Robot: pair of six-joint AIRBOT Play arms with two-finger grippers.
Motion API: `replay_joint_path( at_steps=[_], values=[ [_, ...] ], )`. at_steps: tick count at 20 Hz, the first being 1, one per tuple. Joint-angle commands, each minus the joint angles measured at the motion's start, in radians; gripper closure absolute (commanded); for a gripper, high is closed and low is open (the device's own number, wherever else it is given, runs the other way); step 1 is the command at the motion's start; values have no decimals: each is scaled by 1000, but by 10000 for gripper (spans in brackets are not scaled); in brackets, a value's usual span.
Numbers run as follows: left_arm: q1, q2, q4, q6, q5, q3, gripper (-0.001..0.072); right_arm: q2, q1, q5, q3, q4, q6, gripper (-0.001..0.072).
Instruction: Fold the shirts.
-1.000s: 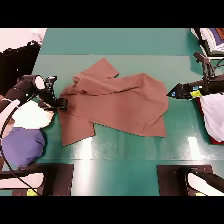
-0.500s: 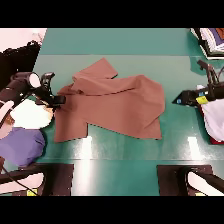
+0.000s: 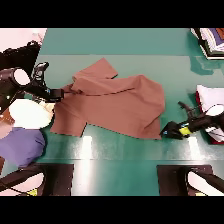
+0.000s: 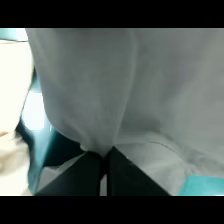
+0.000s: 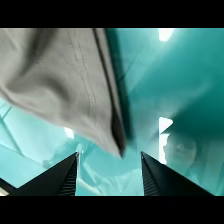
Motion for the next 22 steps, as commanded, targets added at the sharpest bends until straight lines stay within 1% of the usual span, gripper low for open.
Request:
replay_joint_path(
  at_steps=[1, 2, 3, 5, 6, 8, 11, 14, 17, 20, 22],
  values=[
    [0, 6, -23, 20, 1, 1, 681, -50, 138, -167, -53, 47, -7, 285],
    [0, 6, -23, 20, -2, 1, 681, -66, 172, -180, -35, 46, -7, 350],
    [0, 6, -23, 20, -5, 1, 681, -81, 198, -184, -15, 42, -7, 487],
    [0, 9, -34, 20, -15, 1, 682, -90, 223, -184, 29, 35, -15, 673],
    [0, 20, -42, 21, -31, 8, 683, -76, 224, -179, 58, 35, -34, 689],
    [0, 77, -44, 21, -37, 39, 683, -9, 208, -161, 133, 35, -34, 689],
    [0, 223, -45, 21, -33, 166, 682, 140, 132, -125, 316, 36, -33, 690],
    [0, 359, -48, 20, -26, 361, 681, 278, 39, -124, 561, 37, -33, 690],
    [0, 447, -100, 21, -23, 600, 681, 376, -50, -130, 837, 36, -34, 690],
    [0, 456, -177, 21, -31, 854, 682, 428, -148, -130, 1073, 35, -34, 690],
    [0, 455, -205, 47, -5, 974, 682, 444, -227, -128, 1202, 35, -34, 690]
  ],
)
